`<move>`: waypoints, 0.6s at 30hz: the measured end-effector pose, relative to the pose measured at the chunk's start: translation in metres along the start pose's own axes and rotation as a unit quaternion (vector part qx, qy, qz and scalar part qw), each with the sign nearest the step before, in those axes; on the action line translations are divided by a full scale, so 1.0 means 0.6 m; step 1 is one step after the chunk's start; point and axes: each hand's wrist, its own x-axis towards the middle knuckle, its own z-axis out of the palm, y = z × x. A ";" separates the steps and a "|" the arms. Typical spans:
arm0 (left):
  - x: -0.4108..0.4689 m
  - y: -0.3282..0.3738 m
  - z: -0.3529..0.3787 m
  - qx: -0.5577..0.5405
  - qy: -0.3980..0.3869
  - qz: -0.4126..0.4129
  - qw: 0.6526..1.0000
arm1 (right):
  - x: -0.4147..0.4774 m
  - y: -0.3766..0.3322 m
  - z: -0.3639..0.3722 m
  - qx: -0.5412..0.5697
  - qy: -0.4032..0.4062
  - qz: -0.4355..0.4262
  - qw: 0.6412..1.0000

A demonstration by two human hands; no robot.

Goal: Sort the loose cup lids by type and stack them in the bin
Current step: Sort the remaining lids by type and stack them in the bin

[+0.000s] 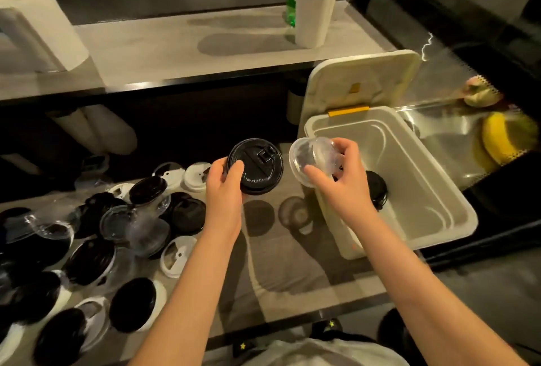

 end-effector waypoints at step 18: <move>-0.055 -0.084 0.232 0.057 -0.034 -0.006 0.998 | 0.108 0.111 -0.237 -0.615 -0.458 -0.058 0.639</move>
